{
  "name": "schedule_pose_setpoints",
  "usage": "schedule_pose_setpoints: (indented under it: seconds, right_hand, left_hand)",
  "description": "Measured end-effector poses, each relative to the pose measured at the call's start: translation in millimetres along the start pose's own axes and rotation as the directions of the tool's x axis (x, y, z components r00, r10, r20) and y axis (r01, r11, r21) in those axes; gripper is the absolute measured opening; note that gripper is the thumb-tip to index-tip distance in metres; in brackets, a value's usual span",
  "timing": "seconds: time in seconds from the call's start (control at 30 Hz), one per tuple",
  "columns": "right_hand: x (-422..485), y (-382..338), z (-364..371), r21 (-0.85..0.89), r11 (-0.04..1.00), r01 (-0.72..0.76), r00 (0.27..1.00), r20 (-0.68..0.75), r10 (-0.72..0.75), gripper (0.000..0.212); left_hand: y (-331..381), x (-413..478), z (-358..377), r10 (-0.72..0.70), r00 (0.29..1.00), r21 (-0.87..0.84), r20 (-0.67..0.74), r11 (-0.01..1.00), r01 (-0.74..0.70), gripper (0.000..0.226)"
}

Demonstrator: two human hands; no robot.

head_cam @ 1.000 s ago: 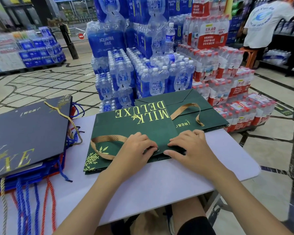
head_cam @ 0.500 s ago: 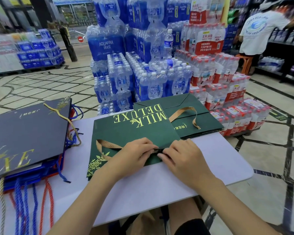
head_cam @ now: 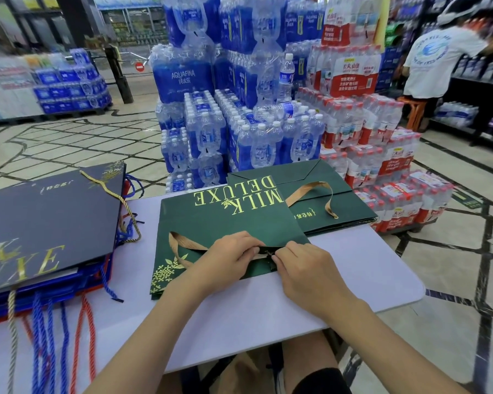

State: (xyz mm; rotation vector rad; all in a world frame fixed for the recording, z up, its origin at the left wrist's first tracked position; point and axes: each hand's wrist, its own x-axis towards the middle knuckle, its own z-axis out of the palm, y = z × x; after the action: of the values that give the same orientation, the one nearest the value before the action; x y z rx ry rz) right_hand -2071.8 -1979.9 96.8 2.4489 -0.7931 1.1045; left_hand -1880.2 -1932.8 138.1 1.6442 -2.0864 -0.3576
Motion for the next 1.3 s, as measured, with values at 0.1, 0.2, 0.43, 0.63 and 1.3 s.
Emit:
schedule_pose_setpoints:
  seconds: [0.1,0.2,0.43,0.63,1.3]
  right_hand:
    - [1,3,-2,-0.026,1.000,-0.014,1.000,-0.023,0.014,0.029]
    - [7,7,-8,-0.063,0.998,-0.024,0.997,-0.081,0.018,0.032]
    - [13,37,1,0.015,0.987,0.159,0.987,0.007,-0.159,0.038]
    - [13,35,10,0.038,0.989,0.139,0.988,-0.069,-0.137,0.050]
    - [17,20,-4,0.403,0.902,-0.158,0.896,0.442,-0.041,0.045]
  left_hand:
    - [0,2,-2,-0.036,0.999,-0.055,0.038,0.998,0.038,0.026]
    - [-1,-3,-5,-0.077,0.995,-0.172,0.058,0.981,0.086,0.023]
    - [-2,-8,-13,-0.142,0.982,-0.301,0.122,0.938,0.173,0.019]
    - [3,6,-11,-0.297,0.949,-0.136,0.105,0.941,0.310,0.017]
    - [-16,31,-74,-0.255,0.966,-0.422,0.037,0.872,0.247,0.003]
